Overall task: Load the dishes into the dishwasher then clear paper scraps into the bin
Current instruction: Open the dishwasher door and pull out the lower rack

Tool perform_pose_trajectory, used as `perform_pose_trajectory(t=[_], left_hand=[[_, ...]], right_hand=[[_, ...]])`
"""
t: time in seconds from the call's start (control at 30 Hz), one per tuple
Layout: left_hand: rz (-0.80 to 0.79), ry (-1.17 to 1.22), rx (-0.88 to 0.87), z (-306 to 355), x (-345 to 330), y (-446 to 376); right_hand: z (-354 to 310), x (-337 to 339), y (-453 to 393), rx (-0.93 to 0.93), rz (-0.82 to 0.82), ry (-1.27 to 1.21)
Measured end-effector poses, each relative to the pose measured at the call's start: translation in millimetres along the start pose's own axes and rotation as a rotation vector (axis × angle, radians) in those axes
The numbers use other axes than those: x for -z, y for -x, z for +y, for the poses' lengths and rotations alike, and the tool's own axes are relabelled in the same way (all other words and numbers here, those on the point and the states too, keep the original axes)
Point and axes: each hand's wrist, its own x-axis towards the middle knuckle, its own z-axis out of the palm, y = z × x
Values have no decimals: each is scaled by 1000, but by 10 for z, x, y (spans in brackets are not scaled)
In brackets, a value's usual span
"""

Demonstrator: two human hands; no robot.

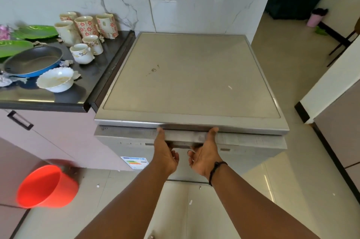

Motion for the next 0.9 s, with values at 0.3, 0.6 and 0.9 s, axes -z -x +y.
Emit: perform_pose_trajectory(t=[0.3, 0.6, 0.9], left_hand=[[298, -654, -205, -475, 850, 532], [381, -1775, -807, -136, 1120, 539], [-34, -2145, -891, -122, 1731, 639]], right_hand=[[369, 714, 625, -119, 43, 812], [429, 491, 783, 867, 423, 2220], [775, 746, 761, 597, 194, 2103]])
